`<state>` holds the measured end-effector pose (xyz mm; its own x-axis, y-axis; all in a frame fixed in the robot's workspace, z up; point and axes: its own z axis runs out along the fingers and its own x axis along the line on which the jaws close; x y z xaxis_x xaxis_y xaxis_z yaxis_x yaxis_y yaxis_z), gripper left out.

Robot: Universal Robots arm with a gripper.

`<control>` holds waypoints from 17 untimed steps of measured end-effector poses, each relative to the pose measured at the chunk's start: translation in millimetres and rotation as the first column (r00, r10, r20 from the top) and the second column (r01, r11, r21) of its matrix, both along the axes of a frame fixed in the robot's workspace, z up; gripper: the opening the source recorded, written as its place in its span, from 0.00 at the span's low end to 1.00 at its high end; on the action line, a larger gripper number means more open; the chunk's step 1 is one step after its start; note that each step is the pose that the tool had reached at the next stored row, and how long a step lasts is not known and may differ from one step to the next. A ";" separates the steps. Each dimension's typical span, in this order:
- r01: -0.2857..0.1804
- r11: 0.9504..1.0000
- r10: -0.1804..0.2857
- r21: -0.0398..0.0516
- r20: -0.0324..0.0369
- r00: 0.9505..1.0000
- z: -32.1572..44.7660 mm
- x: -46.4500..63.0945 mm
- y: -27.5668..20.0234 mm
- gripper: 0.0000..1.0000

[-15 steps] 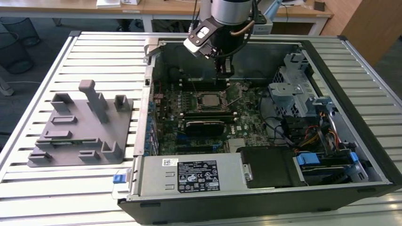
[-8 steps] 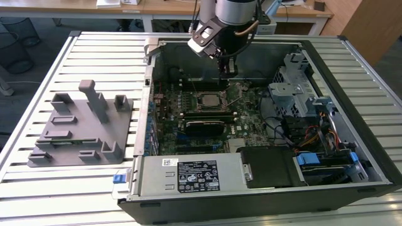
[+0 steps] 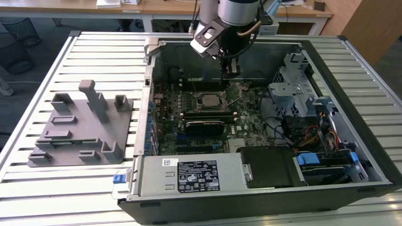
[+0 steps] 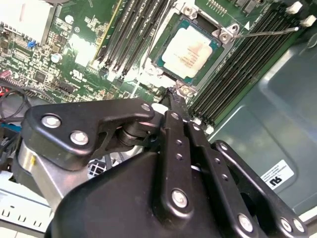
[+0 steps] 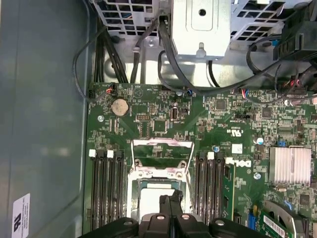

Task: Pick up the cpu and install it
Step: 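Close the cpu cover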

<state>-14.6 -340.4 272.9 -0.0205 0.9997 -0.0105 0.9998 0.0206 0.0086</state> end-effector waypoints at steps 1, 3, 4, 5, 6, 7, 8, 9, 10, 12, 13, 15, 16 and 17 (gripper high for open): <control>0.000 1.000 0.000 0.000 0.000 1.000 -0.1 0.3 0.0 0.11; 0.000 1.000 0.000 0.000 0.000 1.000 -0.4 3.4 0.1 0.11; 0.000 1.000 0.000 0.000 0.000 1.000 -0.6 6.0 0.1 0.11; 0.000 1.000 0.000 0.000 0.000 1.000 -0.8 8.4 0.1 0.11; 0.000 1.000 0.000 0.000 0.000 1.000 -1.0 10.9 0.2 0.11; 0.000 1.000 0.000 0.000 0.000 1.000 -1.4 13.4 0.2 0.11; 0.000 1.000 0.000 0.000 0.000 1.000 -1.8 16.1 0.4 0.11; 0.000 1.000 0.000 0.000 0.000 1.000 -2.2 19.0 0.7 0.11; 0.000 1.000 0.000 0.000 0.000 1.000 -2.7 22.5 1.4 0.11; 0.000 1.000 0.000 0.000 0.000 1.000 -4.2 29.2 3.1 0.11; 0.000 1.000 0.000 0.000 0.000 1.000 -5.1 32.5 3.8 0.11; 0.000 1.000 0.000 0.000 0.000 1.000 -6.8 39.2 5.1 0.11; 0.000 1.000 0.000 0.000 0.000 1.000 -7.6 42.3 5.8 0.11; 0.000 1.000 0.000 0.000 0.000 1.000 -8.3 45.7 6.5 0.11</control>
<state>31.1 -333.9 264.6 -0.0205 0.9997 -0.0109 0.9998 0.0206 0.0082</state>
